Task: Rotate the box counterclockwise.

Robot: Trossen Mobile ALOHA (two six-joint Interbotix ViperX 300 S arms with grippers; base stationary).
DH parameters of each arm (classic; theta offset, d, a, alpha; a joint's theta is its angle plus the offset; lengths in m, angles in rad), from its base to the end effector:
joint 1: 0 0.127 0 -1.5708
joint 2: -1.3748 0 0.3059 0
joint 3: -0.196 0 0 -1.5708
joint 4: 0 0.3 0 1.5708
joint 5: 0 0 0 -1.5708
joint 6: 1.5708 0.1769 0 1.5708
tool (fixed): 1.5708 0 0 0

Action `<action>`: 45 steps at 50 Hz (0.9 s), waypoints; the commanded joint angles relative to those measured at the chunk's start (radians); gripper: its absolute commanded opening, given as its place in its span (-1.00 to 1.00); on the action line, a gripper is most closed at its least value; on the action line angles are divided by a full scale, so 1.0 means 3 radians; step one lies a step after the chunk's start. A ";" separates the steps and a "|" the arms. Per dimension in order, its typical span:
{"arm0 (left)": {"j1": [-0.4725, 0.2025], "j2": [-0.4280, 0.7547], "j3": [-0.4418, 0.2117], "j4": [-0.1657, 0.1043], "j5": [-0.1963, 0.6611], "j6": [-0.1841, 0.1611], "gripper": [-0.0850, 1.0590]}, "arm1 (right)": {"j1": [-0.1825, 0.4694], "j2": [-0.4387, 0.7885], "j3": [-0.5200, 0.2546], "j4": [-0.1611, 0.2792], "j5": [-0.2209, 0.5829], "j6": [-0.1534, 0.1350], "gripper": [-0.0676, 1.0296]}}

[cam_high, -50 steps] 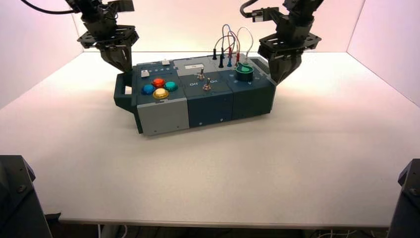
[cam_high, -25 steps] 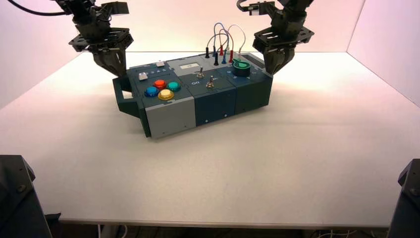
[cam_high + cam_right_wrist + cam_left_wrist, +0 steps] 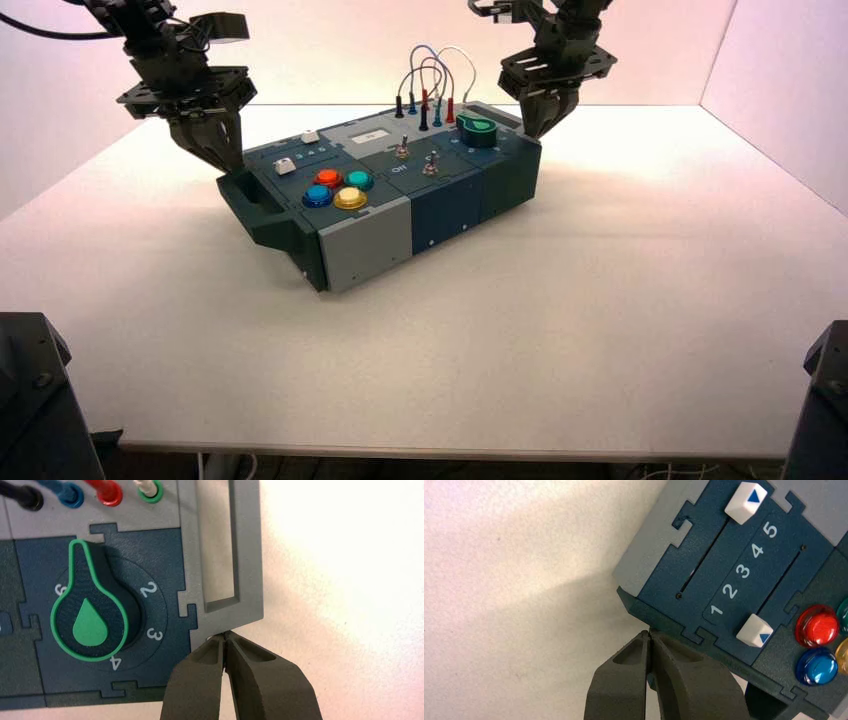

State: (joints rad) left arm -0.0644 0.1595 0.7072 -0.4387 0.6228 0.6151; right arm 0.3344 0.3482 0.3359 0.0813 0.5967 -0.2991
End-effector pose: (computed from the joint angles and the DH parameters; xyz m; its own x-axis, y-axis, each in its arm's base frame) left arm 0.3190 -0.0645 0.0151 0.1071 -0.2552 -0.9609 0.3367 0.9187 -0.2064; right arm 0.4145 0.1526 0.0299 0.2562 0.1373 -0.9568 -0.5390 0.8420 -0.0235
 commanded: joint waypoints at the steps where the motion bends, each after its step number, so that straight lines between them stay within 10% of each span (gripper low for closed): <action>1: -0.0169 -0.0031 0.0031 -0.0051 0.0102 0.0000 -0.91 | 0.0107 -0.0072 -0.0107 0.0051 -0.0061 0.0026 -0.92; 45: -0.0153 -0.0537 -0.0046 0.0005 0.0363 0.0005 -0.91 | -0.0005 -0.1002 0.0353 0.0056 0.0486 0.0041 -0.92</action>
State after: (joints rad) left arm -0.1104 0.0476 0.6980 -0.4357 0.7271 0.6167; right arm 0.3267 0.1227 0.4357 0.0936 0.7394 -0.2853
